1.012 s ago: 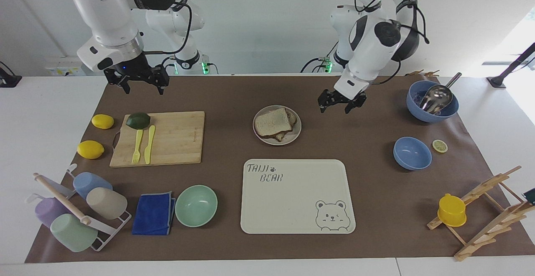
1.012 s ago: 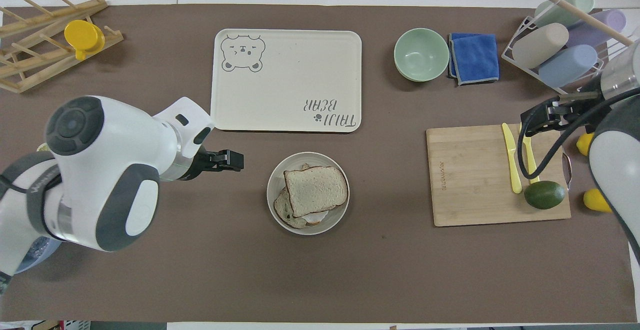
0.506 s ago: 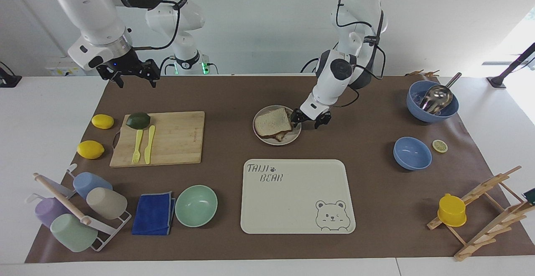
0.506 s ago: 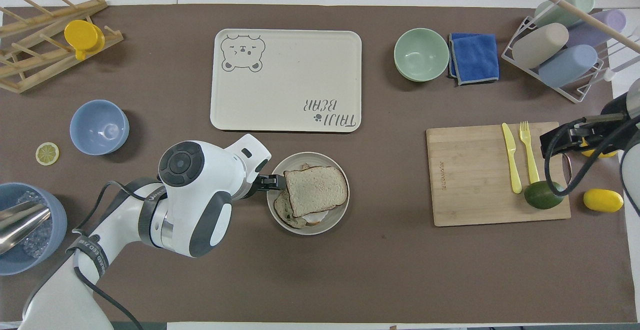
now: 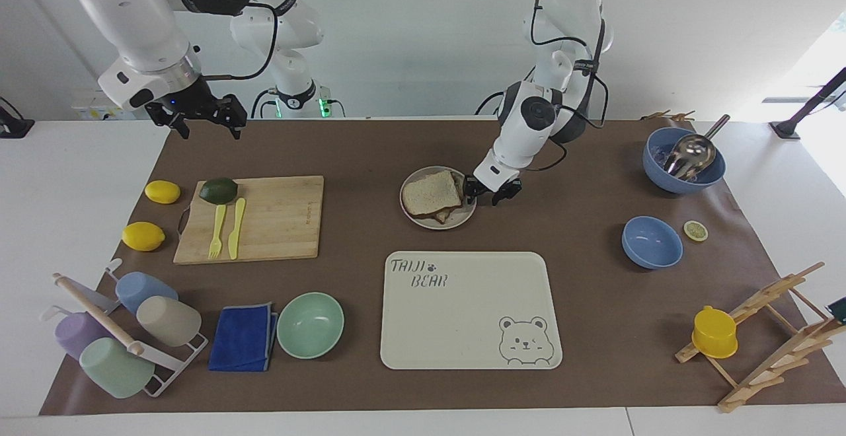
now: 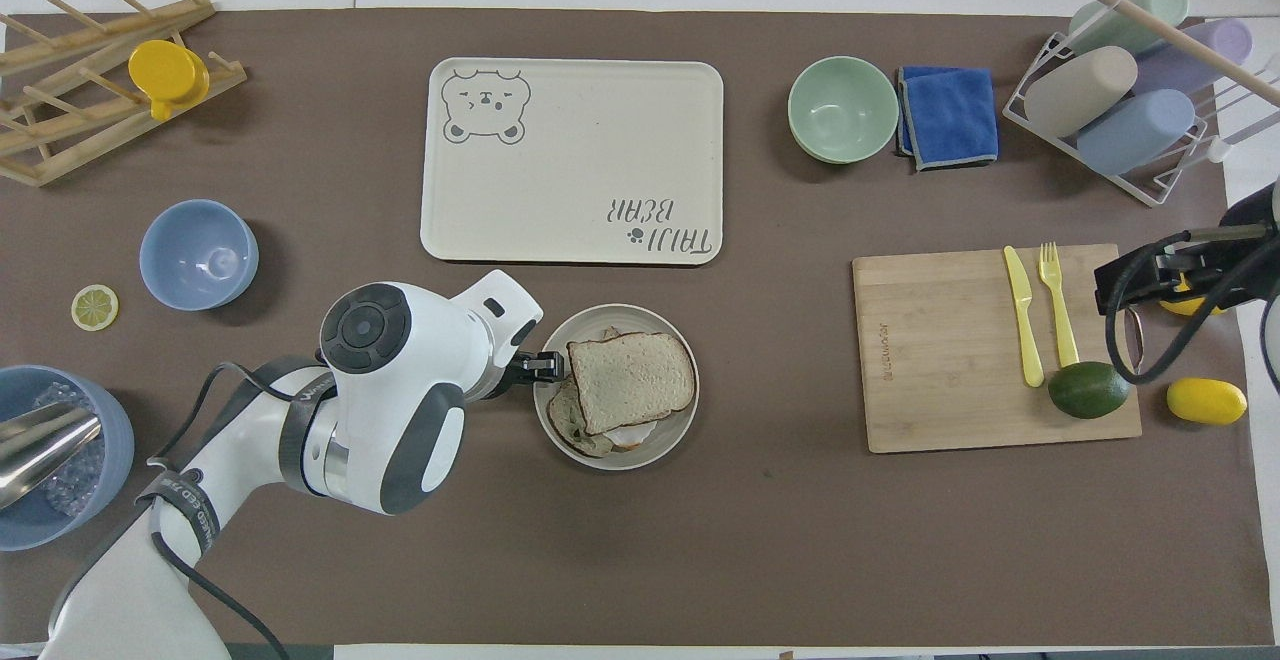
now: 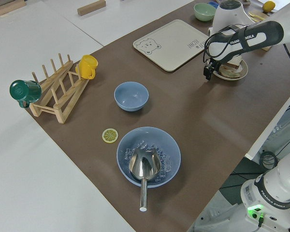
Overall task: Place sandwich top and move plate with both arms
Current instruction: 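Grip the white plate rim with the left gripper, then slide the plate with the left gripper onto the bear tray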
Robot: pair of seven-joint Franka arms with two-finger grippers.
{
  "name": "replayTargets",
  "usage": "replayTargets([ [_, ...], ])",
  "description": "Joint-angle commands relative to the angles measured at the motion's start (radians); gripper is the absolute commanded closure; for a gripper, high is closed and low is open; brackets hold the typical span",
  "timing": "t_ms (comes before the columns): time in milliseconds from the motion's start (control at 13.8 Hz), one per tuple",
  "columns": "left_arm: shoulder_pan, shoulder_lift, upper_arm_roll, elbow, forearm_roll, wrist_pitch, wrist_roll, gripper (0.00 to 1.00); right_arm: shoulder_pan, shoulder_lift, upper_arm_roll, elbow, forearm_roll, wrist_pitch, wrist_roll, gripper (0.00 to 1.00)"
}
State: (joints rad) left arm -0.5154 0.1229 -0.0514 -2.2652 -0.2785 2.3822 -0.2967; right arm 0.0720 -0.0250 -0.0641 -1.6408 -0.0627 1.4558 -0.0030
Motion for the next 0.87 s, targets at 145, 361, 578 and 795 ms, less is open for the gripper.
replayTargets([
  [145, -0.029, -0.012, 0.012, -0.025, -0.048, 0.018, 0.002, 0.7, -0.018, -0.01, 0.003, -0.014, 0.026, 0.0, -0.012, 0.0],
  [361, -0.046, -0.014, 0.012, -0.027, -0.05, 0.017, 0.004, 1.0, -0.029, -0.01, 0.009, -0.02, 0.024, 0.021, -0.02, 0.0],
  [578, -0.035, -0.014, 0.012, -0.02, -0.05, 0.006, 0.034, 1.0, -0.044, -0.004, 0.012, -0.014, 0.026, 0.02, -0.017, 0.0],
  [795, 0.021, -0.029, 0.013, 0.057, -0.094, -0.085, 0.05, 1.0, -0.064, -0.004, 0.014, -0.01, 0.027, 0.02, -0.017, 0.0],
])
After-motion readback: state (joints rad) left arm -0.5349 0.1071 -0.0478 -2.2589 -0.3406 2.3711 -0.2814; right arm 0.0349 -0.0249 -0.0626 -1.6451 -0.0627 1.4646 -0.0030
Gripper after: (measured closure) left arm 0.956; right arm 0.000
